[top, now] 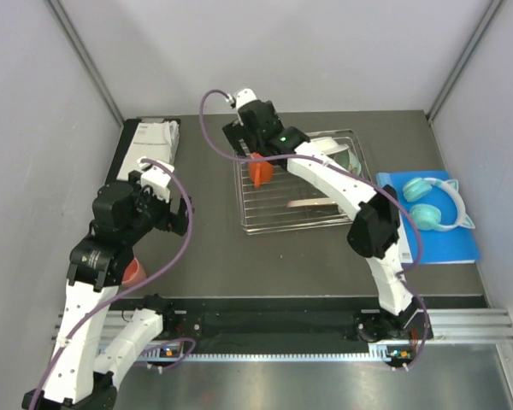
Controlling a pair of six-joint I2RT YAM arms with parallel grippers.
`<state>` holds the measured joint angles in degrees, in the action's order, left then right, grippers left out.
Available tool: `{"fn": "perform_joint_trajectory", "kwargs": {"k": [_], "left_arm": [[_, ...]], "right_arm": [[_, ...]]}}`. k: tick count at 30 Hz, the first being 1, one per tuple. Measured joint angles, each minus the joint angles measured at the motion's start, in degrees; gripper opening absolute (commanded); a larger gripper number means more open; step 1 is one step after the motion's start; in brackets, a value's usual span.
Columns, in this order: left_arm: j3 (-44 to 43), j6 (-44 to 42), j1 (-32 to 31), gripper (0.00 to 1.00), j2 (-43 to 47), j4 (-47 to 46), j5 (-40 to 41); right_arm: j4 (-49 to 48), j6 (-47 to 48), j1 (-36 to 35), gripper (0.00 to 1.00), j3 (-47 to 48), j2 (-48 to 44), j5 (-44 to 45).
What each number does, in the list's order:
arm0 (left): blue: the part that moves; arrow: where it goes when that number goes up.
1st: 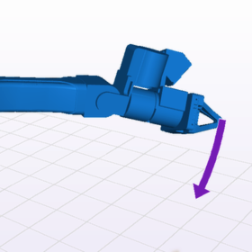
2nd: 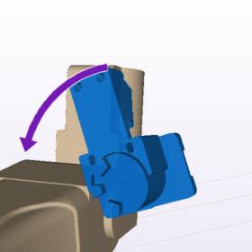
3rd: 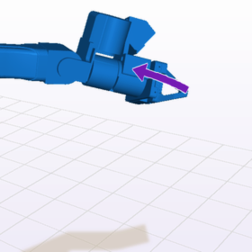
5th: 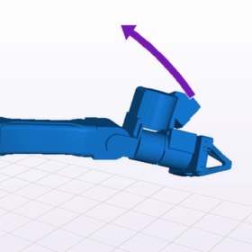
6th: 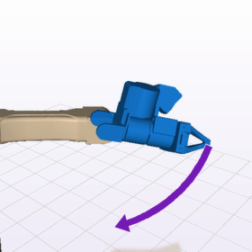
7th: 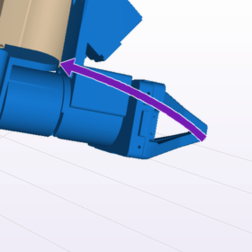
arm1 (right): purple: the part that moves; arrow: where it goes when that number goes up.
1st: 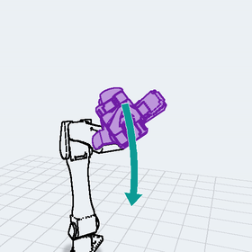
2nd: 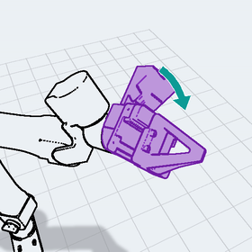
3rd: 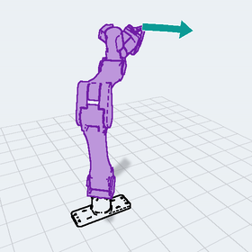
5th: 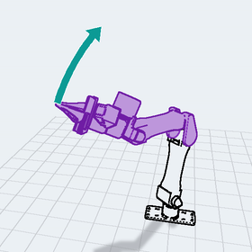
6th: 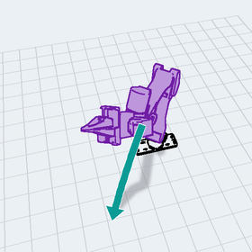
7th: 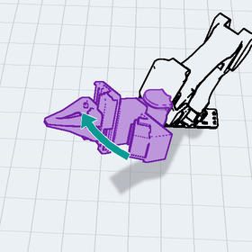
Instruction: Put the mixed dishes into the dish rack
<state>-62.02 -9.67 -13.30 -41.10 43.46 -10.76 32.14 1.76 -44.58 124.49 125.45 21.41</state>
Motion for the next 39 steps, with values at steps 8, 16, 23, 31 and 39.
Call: {"fn": "perform_joint_trajectory", "kwargs": {"k": [8, 16, 23, 31, 39], "left_arm": [[-2.08, -5.88, 0.04, 0.99, 2.29, 9.84, 12.04], [2.73, -10.10, -0.35, 0.99, 12.68, 19.98, 28.20], [2.78, -9.46, -2.45, 0.99, 15.54, 21.90, 40.81], [8.24, -8.20, -4.00, 0.99, 19.96, 25.22, 45.86], [16.79, -5.97, -4.04, 0.96, 19.50, 26.10, 47.34]], "right_arm": [[-1.29, 1.05, -3.28, 1.00, -7.52, -13.92, 5.11], [-2.93, -3.96, -10.88, 1.00, -32.87, -35.56, 4.28], [-3.69, -11.69, -13.62, 1.00, -45.44, -51.08, 1.38], [-3.80, -18.03, -15.85, 1.00, -53.24, -55.69, 0.57], [-3.89, -20.20, -17.49, 1.00, -54.75, -56.74, 0.52]]}}
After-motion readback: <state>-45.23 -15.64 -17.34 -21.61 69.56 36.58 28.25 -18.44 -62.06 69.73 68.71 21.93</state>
